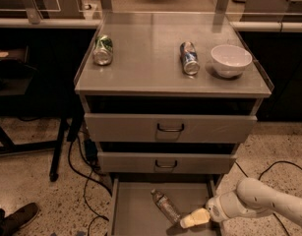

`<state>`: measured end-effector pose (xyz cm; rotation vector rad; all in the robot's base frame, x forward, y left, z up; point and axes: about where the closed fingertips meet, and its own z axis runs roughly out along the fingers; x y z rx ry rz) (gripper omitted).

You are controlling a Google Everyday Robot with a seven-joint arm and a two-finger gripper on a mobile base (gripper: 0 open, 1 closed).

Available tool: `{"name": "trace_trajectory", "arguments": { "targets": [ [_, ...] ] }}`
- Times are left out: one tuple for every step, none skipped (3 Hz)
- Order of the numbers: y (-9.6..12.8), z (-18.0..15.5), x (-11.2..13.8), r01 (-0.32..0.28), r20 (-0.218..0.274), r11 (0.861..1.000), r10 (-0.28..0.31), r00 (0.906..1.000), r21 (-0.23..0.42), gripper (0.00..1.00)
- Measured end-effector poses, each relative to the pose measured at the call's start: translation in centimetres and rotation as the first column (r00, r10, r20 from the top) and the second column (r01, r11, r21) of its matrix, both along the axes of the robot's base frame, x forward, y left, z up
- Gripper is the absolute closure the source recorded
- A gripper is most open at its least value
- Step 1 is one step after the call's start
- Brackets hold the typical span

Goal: Pick water bottle from bottom drawer and place on counter

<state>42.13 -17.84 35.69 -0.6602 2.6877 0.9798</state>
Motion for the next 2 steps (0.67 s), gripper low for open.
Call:
{"name": "trace_trajectory", "arguments": {
  "targets": [
    [0.0,0.0,0.0,0.000,0.000,1.000,0.000,1.0000,0.000,0.00],
    [1.0,-1.6,-0.4,-0.002,0.000,1.000,0.002,1.0000,-0.028,0.00]
  ]
}}
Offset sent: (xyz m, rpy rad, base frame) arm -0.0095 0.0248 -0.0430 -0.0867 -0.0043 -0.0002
